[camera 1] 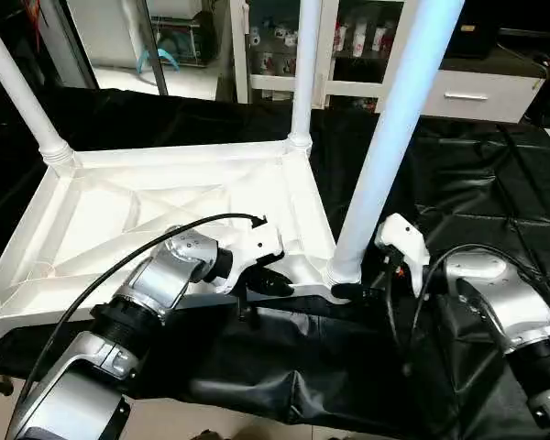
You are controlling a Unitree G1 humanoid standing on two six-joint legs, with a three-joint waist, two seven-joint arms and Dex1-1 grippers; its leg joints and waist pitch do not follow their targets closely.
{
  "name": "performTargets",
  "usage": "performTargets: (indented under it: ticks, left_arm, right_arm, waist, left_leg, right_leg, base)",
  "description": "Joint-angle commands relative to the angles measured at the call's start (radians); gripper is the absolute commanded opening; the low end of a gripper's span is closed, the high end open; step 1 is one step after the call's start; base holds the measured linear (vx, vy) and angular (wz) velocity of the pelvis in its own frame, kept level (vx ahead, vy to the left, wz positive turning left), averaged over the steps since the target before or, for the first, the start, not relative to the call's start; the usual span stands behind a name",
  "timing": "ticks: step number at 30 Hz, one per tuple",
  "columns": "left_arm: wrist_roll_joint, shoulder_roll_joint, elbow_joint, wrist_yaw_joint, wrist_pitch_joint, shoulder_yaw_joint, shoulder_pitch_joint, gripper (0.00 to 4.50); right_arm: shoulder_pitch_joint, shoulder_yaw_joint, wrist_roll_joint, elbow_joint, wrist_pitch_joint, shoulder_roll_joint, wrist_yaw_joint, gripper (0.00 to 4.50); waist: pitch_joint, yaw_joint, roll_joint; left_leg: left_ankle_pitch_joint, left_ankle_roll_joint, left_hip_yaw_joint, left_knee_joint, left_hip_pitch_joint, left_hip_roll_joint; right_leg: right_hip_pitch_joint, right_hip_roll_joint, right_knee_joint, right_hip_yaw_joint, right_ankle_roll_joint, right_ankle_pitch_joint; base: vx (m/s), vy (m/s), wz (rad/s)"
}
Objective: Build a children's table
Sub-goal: Rotate leg to tighten
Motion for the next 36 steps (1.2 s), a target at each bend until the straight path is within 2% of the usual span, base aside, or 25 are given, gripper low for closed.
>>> performTargets:
  ticks: [1, 4, 5, 6, 8, 9, 10, 22, 27, 28, 30, 31, 33, 35, 36]
  left_arm:
    - [0.021, 0.001, 0.006, -0.024, 0.016, -0.048, 0.022, 0.00]
    - [0.022, 0.002, 0.008, -0.020, 0.016, -0.046, 0.022, 0.00]
    - [0.022, 0.004, 0.007, -0.023, 0.017, -0.046, 0.021, 0.00]
    - [0.022, 0.004, 0.007, -0.023, 0.017, -0.046, 0.021, 0.00]
    - [0.022, 0.004, 0.010, -0.028, 0.018, -0.047, 0.018, 0.00]
    - [0.023, 0.004, 0.014, -0.029, 0.014, -0.049, 0.017, 0.00]
    - [0.027, 0.003, 0.021, -0.030, 0.010, -0.053, 0.016, 0.00]
    - [0.028, 0.005, 0.012, -0.032, 0.021, -0.056, 0.029, 0.00]
    - [0.024, 0.002, 0.013, -0.015, 0.031, -0.044, 0.037, 0.00]
    - [0.024, -0.016, 0.033, 0.023, 0.031, -0.025, 0.032, 0.00]
    - [0.026, -0.028, 0.048, 0.052, 0.026, -0.013, 0.027, 0.00]
    - [0.019, -0.059, 0.082, 0.114, 0.028, 0.018, 0.012, 0.00]
    - [0.016, -0.093, 0.124, 0.190, 0.026, 0.050, -0.009, 0.00]
    - [0.014, -0.129, 0.174, 0.277, 0.030, 0.082, -0.037, 0.00]
    - [0.011, -0.149, 0.200, 0.323, 0.035, 0.100, -0.053, 0.00]
  right_arm:
    - [-0.029, 0.005, -0.005, 0.013, -0.012, 0.007, 0.001, 4.27]
    - [-0.039, -0.002, -0.002, 0.032, -0.019, 0.021, 0.002, 4.27]
    - [-0.047, -0.004, 0.002, 0.046, -0.018, 0.030, 0.001, 4.27]
    - [-0.047, -0.004, 0.002, 0.046, -0.018, 0.030, 0.001, 4.27]
    - [-0.052, 0.002, -0.003, 0.054, -0.021, 0.032, 0.010, 4.10]
    - [-0.054, 0.004, -0.008, 0.059, -0.025, 0.033, 0.012, 3.90]
    - [-0.056, 0.006, -0.015, 0.066, -0.030, 0.032, 0.014, 3.90]
    - [-0.066, 0.006, -0.026, 0.096, -0.047, 0.034, 0.036, 2.87]
    - [-0.070, -0.005, -0.031, 0.112, -0.051, 0.051, -0.002, 2.74]
    - [-0.076, -0.014, -0.049, 0.143, -0.058, 0.072, -0.069, 2.73]
    - [-0.080, -0.019, -0.063, 0.164, -0.061, 0.085, -0.112, 2.70]
    - [-0.089, -0.037, -0.071, 0.200, -0.052, 0.115, -0.192, 2.70]
    - [-0.095, -0.057, -0.073, 0.230, -0.043, 0.152, -0.274, 2.70]
    - [-0.104, -0.082, -0.072, 0.258, -0.025, 0.200, -0.376, 2.69]
    - [-0.112, -0.093, -0.076, 0.277, -0.022, 0.224, -0.433, 2.69]
  waist:
    - [-0.070, 0.005, -0.004]
    - [-0.070, 0.004, -0.005]
    - [-0.070, 0.006, 0.012]
    - [-0.070, 0.003, 0.005]
    - [-0.071, 0.002, 0.002]
    - [-0.071, 0.003, 0.014]
    - [-0.071, 0.002, 0.009]
    - [-0.072, 0.002, 0.008]
    - [-0.073, 0.000, 0.005]
    - [-0.072, -0.002, 0.001]
    - [-0.068, -0.008, 0.001]
    - [-0.066, -0.012, -0.005]
    - [-0.063, -0.020, -0.007]
    - [-0.063, -0.027, -0.005]
    - [-0.062, -0.029, -0.013]
  left_leg:
    - [-0.208, 0.049, -0.024, -0.075, 0.013, 0.056]
    - [-0.202, 0.052, -0.022, -0.073, 0.012, 0.054]
    - [-0.208, 0.048, -0.024, -0.073, 0.013, 0.054]
    - [-0.211, 0.049, -0.022, -0.074, 0.013, 0.054]
    - [-0.219, 0.049, -0.023, -0.073, 0.012, 0.052]
    - [-0.221, 0.047, -0.024, -0.072, 0.012, 0.052]
    - [-0.220, 0.049, -0.022, -0.071, 0.012, 0.052]
    - [-0.219, 0.052, -0.023, -0.071, 0.012, 0.053]
    - [-0.197, 0.063, -0.022, -0.070, 0.010, 0.052]
    - [-0.201, 0.061, -0.022, -0.070, 0.010, 0.052]
    - [-0.228, 0.047, -0.024, -0.073, 0.008, 0.049]
    - [-0.254, 0.038, -0.024, -0.073, 0.011, 0.048]
    - [-0.295, 0.021, -0.027, -0.075, 0.015, 0.046]
    - [-0.319, 0.009, -0.030, -0.076, 0.017, 0.043]
    - [-0.321, 0.008, -0.030, -0.077, 0.018, 0.044]
  right_leg:
    - [0.050, -0.057, -0.048, 0.039, -0.285, -0.183]
    - [0.051, -0.055, -0.047, 0.039, -0.290, -0.165]
    - [0.051, -0.057, -0.046, 0.038, -0.292, -0.168]
    - [0.050, -0.053, -0.050, 0.037, -0.291, -0.165]
    - [0.054, -0.053, -0.048, 0.037, -0.291, -0.166]
    - [0.054, -0.055, -0.047, 0.037, -0.291, -0.172]
    - [0.054, -0.054, -0.049, 0.037, -0.289, -0.177]
    - [0.053, -0.053, -0.050, 0.036, -0.283, -0.198]
    - [0.053, -0.054, -0.048, 0.036, -0.284, -0.189]
    - [0.051, -0.055, -0.049, 0.036, -0.282, -0.205]
    - [0.051, -0.057, -0.057, 0.035, -0.266, -0.270]
    - [0.048, -0.056, -0.063, 0.035, -0.247, -0.324]
    - [0.044, -0.056, -0.073, 0.033, -0.221, -0.407]
    - [0.039, -0.053, -0.079, 0.032, -0.195, -0.449]
    - [0.037, -0.054, -0.080, 0.031, -0.191, -0.455]
  base:
    - [0.000, 0.000, 0.00]
    - [0.000, 0.000, 0.00]
    - [0.000, 0.000, 0.00]
    - [0.000, 0.000, 0.00]
    - [0.000, 0.000, 0.00]
    - [0.000, 0.000, 0.00]
    - [0.000, 0.000, 0.00]
    - [0.000, 0.000, 0.00]
    - [0.000, 0.000, 0.00]
    - [0.000, 0.000, 0.00]
    - [0.000, 0.000, 0.00]
    - [0.000, 0.000, 0.00]
    - [0.000, 0.000, 0.00]
    - [0.000, 0.000, 0.00]
    - [0.000, 0.000, 0.00]
